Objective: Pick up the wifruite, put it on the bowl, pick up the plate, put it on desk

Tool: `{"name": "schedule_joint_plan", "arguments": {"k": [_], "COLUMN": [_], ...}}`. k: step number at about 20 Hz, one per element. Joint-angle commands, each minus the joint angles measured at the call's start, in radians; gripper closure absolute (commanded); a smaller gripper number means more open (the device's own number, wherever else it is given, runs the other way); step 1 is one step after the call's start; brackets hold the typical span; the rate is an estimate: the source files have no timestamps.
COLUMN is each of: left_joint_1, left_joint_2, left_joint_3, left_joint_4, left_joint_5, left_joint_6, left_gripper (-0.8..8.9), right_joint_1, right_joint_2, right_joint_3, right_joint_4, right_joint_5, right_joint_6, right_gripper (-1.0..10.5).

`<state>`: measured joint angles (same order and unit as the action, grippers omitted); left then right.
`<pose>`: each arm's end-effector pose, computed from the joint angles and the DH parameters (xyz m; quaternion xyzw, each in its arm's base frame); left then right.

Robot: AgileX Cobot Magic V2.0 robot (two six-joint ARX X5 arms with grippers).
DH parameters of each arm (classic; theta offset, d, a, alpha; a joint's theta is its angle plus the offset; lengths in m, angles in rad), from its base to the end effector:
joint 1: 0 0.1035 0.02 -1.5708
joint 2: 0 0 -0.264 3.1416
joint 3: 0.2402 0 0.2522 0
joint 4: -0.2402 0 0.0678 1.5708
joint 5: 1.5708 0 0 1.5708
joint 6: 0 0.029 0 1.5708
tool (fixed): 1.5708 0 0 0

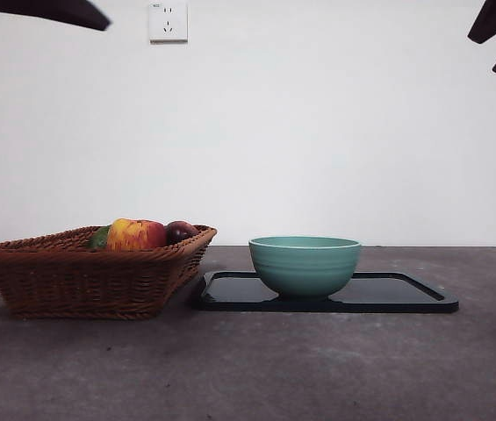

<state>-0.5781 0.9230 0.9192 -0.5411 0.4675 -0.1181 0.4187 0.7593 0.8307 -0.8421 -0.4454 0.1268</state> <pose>0.1486 -0.1126 0.3245 -0.0344 0.2966 -0.4642 0.8339 0.1192 0.0667 0.2971 0.0583 0.3997 0.3634 0.8395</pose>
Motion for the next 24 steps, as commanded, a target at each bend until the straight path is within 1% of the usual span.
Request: {"name": "schedule_joint_plan", "arguments": {"k": [1, 7, 10, 14, 20, 22, 24], "left_joint_1": [-0.005, -0.005, -0.005, -0.006, -0.024, -0.039, -0.049], "left_joint_2": [0.116, 0.471, 0.643, 0.814, 0.985, 1.022, 1.057], "left_joint_3": [0.089, 0.385, 0.541, 0.684, 0.791, 0.793, 0.793], "left_joint_4": [0.011, 0.01, 0.01, 0.007, 0.012, 0.019, 0.018], "left_joint_5": [-0.007, -0.008, -0.017, -0.056, -0.114, -0.154, -0.172], "left_joint_6": [0.019, 0.1, 0.113, 0.14, 0.199, 0.234, 0.263], "left_gripper": [4.7, 4.7, 4.7, 4.7, 4.7, 4.7, 4.7], "right_joint_1": [0.006, 0.006, 0.006, 0.006, 0.006, 0.006, 0.006], "right_joint_2": [0.003, 0.003, 0.003, 0.003, 0.002, 0.002, 0.002], "right_joint_3": [0.008, 0.008, 0.008, 0.008, 0.008, 0.008, 0.008], "right_joint_4": [0.006, 0.006, 0.004, -0.002, -0.034, -0.047, -0.059], "right_joint_5": [-0.004, -0.004, -0.004, -0.011, -0.011, -0.011, -0.011], "right_joint_6": [-0.015, -0.023, -0.024, -0.024, -0.028, -0.028, -0.028], "right_gripper": [7.7, 7.7, 7.7, 7.7, 7.7, 7.7, 7.7]}}
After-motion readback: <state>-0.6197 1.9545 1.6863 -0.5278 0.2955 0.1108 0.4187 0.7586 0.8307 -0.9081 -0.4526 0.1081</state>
